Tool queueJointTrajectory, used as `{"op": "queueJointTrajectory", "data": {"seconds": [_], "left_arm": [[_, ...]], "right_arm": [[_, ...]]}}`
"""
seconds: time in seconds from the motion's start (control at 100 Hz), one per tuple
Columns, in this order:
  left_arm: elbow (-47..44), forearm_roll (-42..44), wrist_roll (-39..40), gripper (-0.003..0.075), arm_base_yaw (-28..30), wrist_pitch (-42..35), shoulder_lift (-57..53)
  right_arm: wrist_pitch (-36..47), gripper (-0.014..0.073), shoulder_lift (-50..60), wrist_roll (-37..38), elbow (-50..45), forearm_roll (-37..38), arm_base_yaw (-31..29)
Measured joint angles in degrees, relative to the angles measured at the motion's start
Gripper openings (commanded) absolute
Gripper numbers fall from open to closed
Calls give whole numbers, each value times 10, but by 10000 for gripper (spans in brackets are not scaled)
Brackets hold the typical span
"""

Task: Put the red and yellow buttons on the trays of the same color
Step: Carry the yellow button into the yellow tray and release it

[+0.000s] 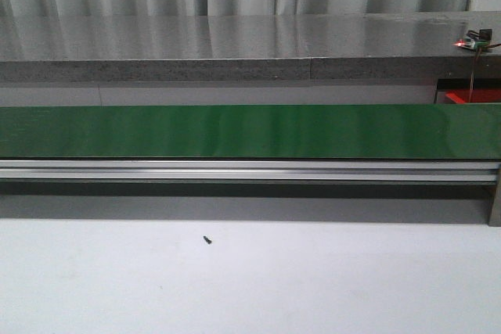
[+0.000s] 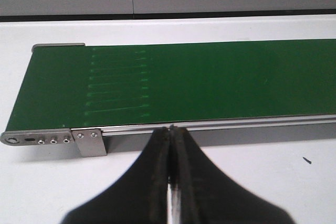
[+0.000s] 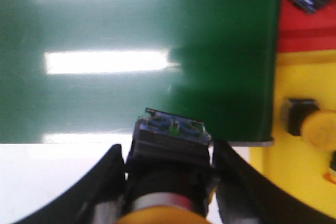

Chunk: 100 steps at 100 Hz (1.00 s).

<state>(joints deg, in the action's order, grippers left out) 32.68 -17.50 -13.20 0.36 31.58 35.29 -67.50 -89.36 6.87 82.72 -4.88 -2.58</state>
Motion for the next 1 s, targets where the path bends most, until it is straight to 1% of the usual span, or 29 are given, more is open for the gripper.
{"op": "queueJointTrajectory", "data": {"seconds": [0.2, 0.36, 0.59, 0.87, 1.0], "left_arm": [[0, 0, 0, -20, 0, 0, 0], [0, 0, 0, -20, 0, 0, 0], [0, 0, 0, -20, 0, 0, 0], [0, 0, 0, -20, 0, 0, 0], [0, 0, 0, -20, 0, 0, 0]], "right_arm": [[9, 276, 34, -3, -50, 1, -111], [14, 276, 46, -2, -69, 2, -188], [35, 276, 47, -2, -105, 11, -250], [124, 276, 47, 7, -204, 15, -325], [171, 276, 47, 20, -242, 17, -349]]}}
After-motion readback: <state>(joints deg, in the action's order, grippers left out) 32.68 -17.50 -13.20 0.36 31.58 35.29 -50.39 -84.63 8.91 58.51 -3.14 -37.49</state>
